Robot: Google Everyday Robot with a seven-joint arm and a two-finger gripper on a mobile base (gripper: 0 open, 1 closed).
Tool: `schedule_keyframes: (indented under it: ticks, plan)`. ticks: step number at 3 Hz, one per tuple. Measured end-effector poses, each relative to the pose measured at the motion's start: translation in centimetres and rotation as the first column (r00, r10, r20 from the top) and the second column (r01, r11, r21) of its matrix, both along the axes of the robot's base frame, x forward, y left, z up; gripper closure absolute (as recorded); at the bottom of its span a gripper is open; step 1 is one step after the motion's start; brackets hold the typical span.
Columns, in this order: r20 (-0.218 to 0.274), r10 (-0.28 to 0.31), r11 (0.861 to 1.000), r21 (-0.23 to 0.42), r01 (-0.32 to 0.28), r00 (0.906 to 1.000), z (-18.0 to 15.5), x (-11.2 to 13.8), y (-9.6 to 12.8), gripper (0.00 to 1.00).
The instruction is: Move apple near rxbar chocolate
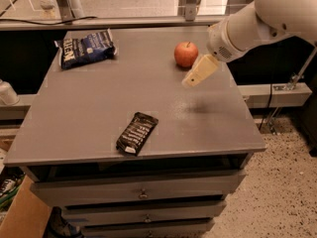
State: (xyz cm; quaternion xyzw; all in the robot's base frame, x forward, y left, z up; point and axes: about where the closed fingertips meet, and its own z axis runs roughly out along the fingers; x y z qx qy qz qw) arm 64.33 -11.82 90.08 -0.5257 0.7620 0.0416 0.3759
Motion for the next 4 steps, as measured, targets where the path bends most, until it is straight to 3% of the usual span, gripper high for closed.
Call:
schedule_keyframes:
  ticks: [2, 4]
  plan:
    - [0.036, -0.114, 0.989, 0.1, 0.11, 0.9928, -1.4, 7.2, -1.9, 0.0]
    - [0.002, -0.155, 0.964, 0.219, 0.151, 0.9879, -3.5, 11.4, -0.2, 0.0]
